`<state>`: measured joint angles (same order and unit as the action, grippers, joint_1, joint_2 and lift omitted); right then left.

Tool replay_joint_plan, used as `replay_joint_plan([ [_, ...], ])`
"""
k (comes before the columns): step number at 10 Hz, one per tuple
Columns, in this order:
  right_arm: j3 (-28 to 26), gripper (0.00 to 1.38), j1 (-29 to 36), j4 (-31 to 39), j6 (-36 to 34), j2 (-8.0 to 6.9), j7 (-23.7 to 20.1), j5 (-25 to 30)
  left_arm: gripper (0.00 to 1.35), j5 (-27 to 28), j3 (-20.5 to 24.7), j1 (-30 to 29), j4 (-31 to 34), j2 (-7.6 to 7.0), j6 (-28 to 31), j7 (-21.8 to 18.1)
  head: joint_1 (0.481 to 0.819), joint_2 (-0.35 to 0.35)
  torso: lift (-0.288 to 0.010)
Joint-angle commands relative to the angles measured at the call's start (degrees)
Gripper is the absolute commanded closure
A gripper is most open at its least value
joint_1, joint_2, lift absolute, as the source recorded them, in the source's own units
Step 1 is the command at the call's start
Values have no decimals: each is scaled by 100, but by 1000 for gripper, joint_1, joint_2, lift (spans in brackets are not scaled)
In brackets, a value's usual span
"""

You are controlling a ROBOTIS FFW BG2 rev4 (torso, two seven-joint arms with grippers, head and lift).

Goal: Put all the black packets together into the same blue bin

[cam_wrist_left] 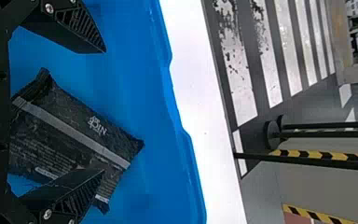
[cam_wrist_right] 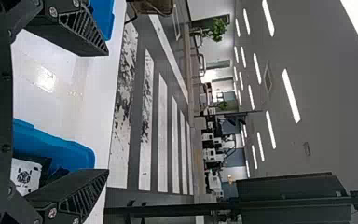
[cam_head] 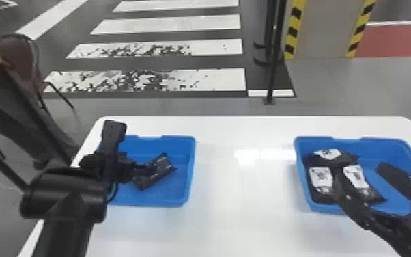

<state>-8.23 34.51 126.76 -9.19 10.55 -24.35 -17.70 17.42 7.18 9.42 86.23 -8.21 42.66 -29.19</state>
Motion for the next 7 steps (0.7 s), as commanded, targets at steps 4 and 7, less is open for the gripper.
replay_joint_plan([
  [4,46,130,-48,-83,-51,0,-8,-12,113,-416,356,211,-615,-58,740,-342,695,157,-110],
  [7,69,131,-76,-153,-122,9,-52,-1,119,-953,299,169,-671,13,473,-403,695,138,-110],
])
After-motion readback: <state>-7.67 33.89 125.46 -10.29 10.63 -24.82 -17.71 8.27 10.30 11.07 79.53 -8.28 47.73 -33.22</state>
